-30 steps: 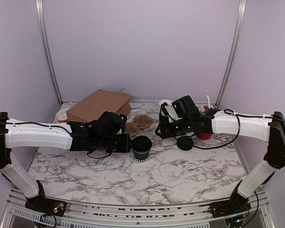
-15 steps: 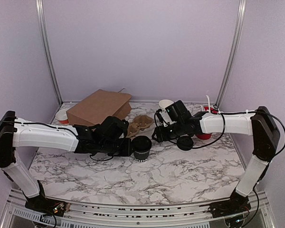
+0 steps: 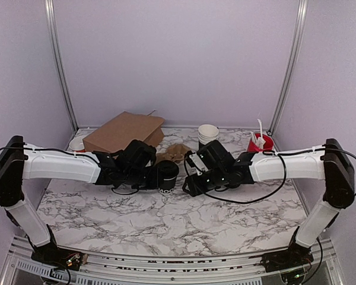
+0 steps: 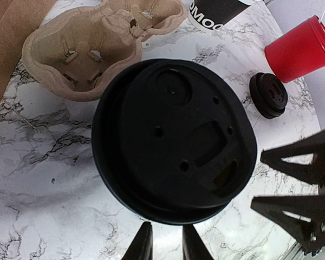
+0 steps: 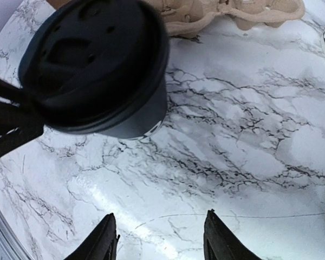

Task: Pack the takeout coffee

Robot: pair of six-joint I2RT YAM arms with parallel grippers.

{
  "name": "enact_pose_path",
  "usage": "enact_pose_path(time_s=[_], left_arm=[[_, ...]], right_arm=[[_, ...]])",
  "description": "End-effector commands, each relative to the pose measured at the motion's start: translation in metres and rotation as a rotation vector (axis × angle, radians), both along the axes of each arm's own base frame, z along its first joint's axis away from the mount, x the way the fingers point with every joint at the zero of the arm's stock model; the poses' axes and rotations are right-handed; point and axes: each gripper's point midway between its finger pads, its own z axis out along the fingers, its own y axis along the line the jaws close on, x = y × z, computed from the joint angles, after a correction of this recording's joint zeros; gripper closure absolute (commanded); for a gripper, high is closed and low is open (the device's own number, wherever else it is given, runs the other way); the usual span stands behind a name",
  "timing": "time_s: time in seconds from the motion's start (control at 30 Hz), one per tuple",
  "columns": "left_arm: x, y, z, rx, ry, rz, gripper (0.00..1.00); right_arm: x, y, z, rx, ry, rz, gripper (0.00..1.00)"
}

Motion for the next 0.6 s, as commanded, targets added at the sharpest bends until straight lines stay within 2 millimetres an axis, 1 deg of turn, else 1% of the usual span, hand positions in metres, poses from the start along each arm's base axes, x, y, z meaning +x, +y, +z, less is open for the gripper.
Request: enact_pose_path(time_s=[0.0, 0.13, 0.2, 0.4, 0.5, 0.57], left_arm=[[0.01, -0.003, 0.011, -0.005, -0.023, -0.011, 0.8], [0.005, 0.002, 0.022, -0.027, -0.03, -0.012, 0.8], [0.002, 0.006, 0.031, -0.043, -0.04, -0.009, 0.8], [-0.004, 0.023, 0.058, -0.065, -0.083, 0.02, 0.8], [0.006, 0.032, 0.066, -0.037, -0.12, 0.044, 0.76], [0.018, 0.035, 0.059, -0.022, -0.108, 0.046, 0.7]], right_arm=[[-0.009, -0.003, 0.019, 0.023, -0.022, -0.03, 0.48], [-0.007, -0.009, 0.034, 0.032, -0.059, -0.055, 0.47], [-0.004, -0.009, 0.042, 0.037, -0.083, -0.058, 0.47], [0.005, -0.001, 0.051, 0.04, -0.111, -0.047, 0.47], [0.009, 0.004, 0.055, 0.046, -0.121, -0.042, 0.47], [0.011, 0.008, 0.059, 0.054, -0.128, -0.038, 0.47]])
